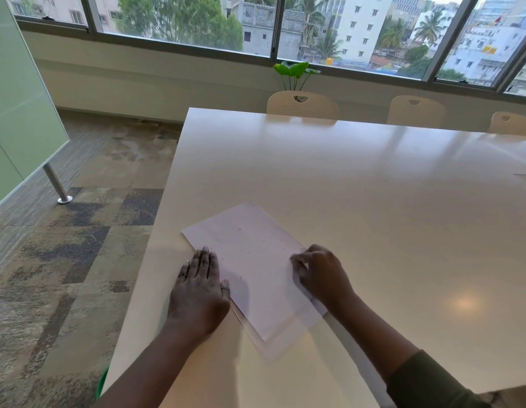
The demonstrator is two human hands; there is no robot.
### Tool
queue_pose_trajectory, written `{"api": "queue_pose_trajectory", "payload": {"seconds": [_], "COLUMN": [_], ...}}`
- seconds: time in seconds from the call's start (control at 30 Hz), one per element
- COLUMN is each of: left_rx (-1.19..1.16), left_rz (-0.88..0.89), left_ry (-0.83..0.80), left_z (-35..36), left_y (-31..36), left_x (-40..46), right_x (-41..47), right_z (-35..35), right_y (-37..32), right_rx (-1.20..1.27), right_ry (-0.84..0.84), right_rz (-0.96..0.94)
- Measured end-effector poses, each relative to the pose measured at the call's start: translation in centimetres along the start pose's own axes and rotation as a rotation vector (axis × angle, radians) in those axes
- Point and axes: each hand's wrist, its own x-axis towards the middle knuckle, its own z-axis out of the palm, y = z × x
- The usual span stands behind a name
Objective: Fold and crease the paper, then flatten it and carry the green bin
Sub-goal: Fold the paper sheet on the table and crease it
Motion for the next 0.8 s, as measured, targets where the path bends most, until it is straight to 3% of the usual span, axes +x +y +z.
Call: {"api": "queue_pose_trajectory", "payload": {"seconds": [0.17, 0.37, 0.53, 0.7, 0.8], "left_rx": [-0.019, -0.028, -0.016, -0.024, -0.015], "left_rz": [0.0, -0.001, -0.002, -0.005, -0.006], "left_ry": [0.004, 0.011, 0.011, 0.008, -0.001], "left_z": [0.0, 0.2, 0.4, 0.2, 0.1], "left_y": [0.1, 0.0, -0.1, 0.1, 0.1], "left_x": [0.1, 0.1, 0.2, 0.2, 0.1], "right_x": [-2.3, -0.1, -2.5, -1.1, -1.9], "right_z": [1.3, 0.5, 0.8, 0.1, 1.6], "right_y": [-3.7, -0.5, -2.7, -0.5, -3.4], "right_rx": [0.076, -0.014, 0.042, 0.007, 0.026], "right_ry": [-0.111, 0.001, -0.136, 0.006, -0.024], "right_rz": [-0.201, 0.04, -0.144, 0.036, -0.052]}}
